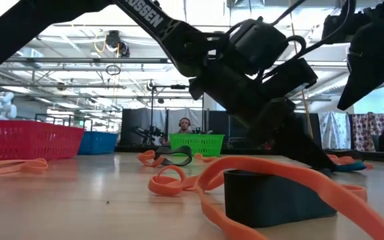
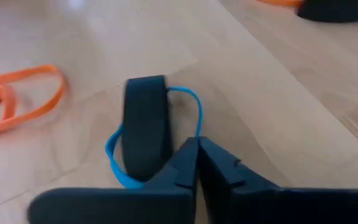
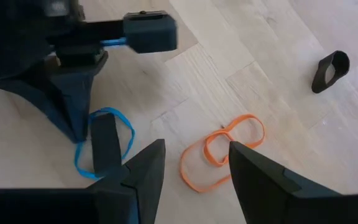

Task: Sort rubber bands into baskets
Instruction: Put the blue rubber band into the blue bin

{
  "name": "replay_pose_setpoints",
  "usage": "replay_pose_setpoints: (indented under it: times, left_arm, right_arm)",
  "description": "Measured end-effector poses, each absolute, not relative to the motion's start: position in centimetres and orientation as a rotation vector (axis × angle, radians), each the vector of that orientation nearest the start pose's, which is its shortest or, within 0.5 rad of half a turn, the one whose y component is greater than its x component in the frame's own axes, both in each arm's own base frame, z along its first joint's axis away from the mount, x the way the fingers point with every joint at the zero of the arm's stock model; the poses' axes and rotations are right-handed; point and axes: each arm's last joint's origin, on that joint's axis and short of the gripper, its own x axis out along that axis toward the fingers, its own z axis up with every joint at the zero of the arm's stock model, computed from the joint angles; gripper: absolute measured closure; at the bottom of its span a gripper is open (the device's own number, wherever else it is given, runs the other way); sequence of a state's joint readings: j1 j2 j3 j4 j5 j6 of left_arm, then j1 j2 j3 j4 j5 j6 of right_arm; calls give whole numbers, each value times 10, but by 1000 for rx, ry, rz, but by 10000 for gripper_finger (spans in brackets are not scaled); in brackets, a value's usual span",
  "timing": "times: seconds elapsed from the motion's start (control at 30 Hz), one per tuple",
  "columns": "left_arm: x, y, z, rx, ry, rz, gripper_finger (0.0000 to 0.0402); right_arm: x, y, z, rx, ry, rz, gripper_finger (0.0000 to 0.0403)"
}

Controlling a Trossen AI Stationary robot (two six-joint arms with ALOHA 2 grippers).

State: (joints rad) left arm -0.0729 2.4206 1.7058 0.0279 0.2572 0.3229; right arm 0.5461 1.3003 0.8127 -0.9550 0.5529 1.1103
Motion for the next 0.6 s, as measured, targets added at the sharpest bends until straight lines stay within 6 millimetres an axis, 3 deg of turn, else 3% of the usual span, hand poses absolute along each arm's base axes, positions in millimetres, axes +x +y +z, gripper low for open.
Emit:
replay_pose_setpoints:
  times: [0.13, 0.33, 0.6]
  left_arm:
    - [517, -45, 110, 234, 584, -399, 397]
    - [516, -46, 147, 247, 493, -390, 399]
    - [508, -30, 168, 253, 545, -366, 400]
  right_arm:
    - [184, 94, 205, 219, 1016, -637, 232]
    - [184, 94, 204, 223, 1017, -637, 232]
    - [184, 95, 204, 269, 1003, -654, 232]
